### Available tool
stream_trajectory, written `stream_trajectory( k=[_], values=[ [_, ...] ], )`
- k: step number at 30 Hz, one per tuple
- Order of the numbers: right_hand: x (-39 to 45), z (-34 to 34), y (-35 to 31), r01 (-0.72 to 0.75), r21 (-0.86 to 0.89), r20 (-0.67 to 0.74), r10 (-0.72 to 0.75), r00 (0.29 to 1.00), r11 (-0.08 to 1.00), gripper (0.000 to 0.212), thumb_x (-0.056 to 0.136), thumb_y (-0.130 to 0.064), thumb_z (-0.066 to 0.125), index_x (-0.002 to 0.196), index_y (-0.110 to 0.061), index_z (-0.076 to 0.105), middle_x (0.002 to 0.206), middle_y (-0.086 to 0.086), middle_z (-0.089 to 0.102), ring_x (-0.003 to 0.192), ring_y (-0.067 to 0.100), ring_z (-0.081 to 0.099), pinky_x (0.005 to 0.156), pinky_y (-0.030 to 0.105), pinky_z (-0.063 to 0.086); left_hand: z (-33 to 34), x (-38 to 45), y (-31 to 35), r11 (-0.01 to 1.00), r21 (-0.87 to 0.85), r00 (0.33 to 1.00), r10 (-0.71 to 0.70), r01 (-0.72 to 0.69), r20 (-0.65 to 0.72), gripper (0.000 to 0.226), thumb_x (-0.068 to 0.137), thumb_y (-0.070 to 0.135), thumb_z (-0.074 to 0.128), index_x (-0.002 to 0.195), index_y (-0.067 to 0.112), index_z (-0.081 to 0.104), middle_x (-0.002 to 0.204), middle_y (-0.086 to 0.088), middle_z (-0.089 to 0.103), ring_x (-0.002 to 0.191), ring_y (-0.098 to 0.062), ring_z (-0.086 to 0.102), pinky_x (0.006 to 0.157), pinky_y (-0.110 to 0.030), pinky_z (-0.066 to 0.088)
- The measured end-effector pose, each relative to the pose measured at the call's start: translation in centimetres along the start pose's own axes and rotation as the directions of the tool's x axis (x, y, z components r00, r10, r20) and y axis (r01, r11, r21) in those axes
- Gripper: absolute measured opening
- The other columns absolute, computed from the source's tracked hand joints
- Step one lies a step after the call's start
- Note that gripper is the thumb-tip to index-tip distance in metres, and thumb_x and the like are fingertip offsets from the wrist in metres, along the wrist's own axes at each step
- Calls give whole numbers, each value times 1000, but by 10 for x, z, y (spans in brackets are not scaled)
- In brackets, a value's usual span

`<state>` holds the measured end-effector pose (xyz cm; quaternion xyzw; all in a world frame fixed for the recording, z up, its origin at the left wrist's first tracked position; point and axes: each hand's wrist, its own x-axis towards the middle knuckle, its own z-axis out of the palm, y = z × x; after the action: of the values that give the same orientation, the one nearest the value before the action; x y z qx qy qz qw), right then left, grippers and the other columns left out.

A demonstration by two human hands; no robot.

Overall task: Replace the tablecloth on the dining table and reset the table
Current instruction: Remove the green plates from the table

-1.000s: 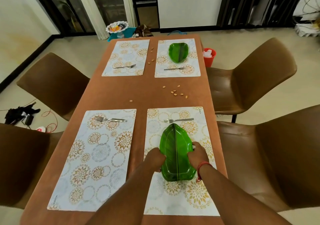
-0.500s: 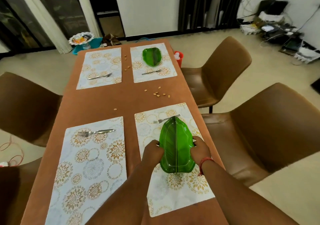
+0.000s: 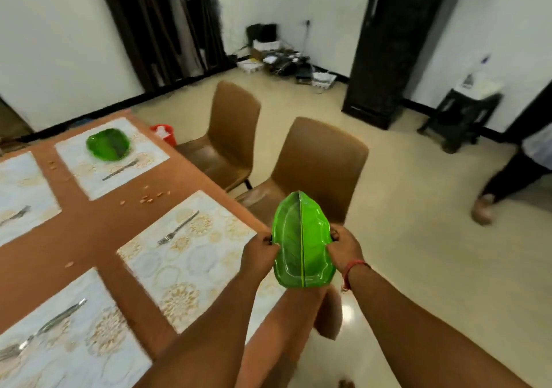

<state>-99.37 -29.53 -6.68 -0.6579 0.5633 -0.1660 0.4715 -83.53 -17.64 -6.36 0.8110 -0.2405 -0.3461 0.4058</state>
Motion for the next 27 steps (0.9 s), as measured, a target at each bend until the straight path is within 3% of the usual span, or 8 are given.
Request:
stream_trajectory(
  k=[3, 5, 8, 12, 17, 21, 27],
  values=[
    [5, -61, 24, -21, 21, -75, 23, 997, 1000, 49, 76, 7, 50, 113, -20, 69, 104, 5, 73, 98, 28, 66, 86, 35, 53, 53, -4, 38, 994, 41, 993, 99, -102, 62, 14, 85, 7, 64, 81, 21, 62, 70, 9, 59, 72, -15, 58, 61, -22, 44],
    [14, -103, 39, -28, 30, -104, 31, 994, 999, 47, 76, 6, 51, 111, -22, 69, 100, 4, 74, 95, 27, 67, 86, 38, 54, 91, -1, 59, 987, 70, 986, 136, -143, 99, 10, 85, 6, 65, 88, 15, 67, 71, 6, 61, 72, -16, 61, 63, -17, 48],
    [43, -179, 64, -18, 40, -129, 23, 991, 999, 49, 79, 6, 54, 121, -18, 66, 98, 4, 72, 95, 27, 67, 87, 38, 54, 164, 7, 99, 989, 71, 978, 119, -133, 171, 15, 85, 9, 66, 99, 14, 69, 79, 1, 67, 78, -21, 66, 77, -34, 57],
    [70, -266, 94, -43, 45, -159, 49, 986, 998, 50, 81, 6, 55, 126, -15, 63, 95, 2, 65, 92, 25, 64, 85, 34, 53, 256, 22, 143, 991, 64, 973, 105, -121, 204, 8, 81, 13, 67, 87, 17, 64, 82, -6, 72, 78, -29, 70, 73, -50, 60],
    [109, -367, 136, -112, 80, -222, 127, 967, 990, 51, 82, 6, 54, 128, -13, 61, 95, 2, 65, 95, 28, 65, 88, 38, 54, 358, 19, 217, 973, 100, 951, 178, -209, 252, 12, 80, 12, 63, 89, 20, 64, 84, -4, 71, 82, -28, 69, 78, -44, 59],
    [147, -405, 159, -132, 102, -250, 154, 956, 986, 51, 82, 7, 52, 127, -14, 61, 100, 4, 67, 95, 27, 64, 87, 36, 53, 408, 33, 250, 967, 126, 950, 185, -222, 251, 16, 82, 10, 61, 97, 14, 66, 83, -4, 68, 83, -27, 66, 77, -38, 56],
    [229, -435, 180, -182, 114, -245, 205, 947, 977, 51, 81, 6, 53, 126, -16, 61, 102, 6, 69, 97, 29, 65, 89, 40, 53, 471, 94, 281, 965, 173, 953, 145, -195, 267, 13, 78, 11, 60, 88, 18, 65, 82, -1, 68, 81, -23, 65, 76, -37, 55]
  ],
)
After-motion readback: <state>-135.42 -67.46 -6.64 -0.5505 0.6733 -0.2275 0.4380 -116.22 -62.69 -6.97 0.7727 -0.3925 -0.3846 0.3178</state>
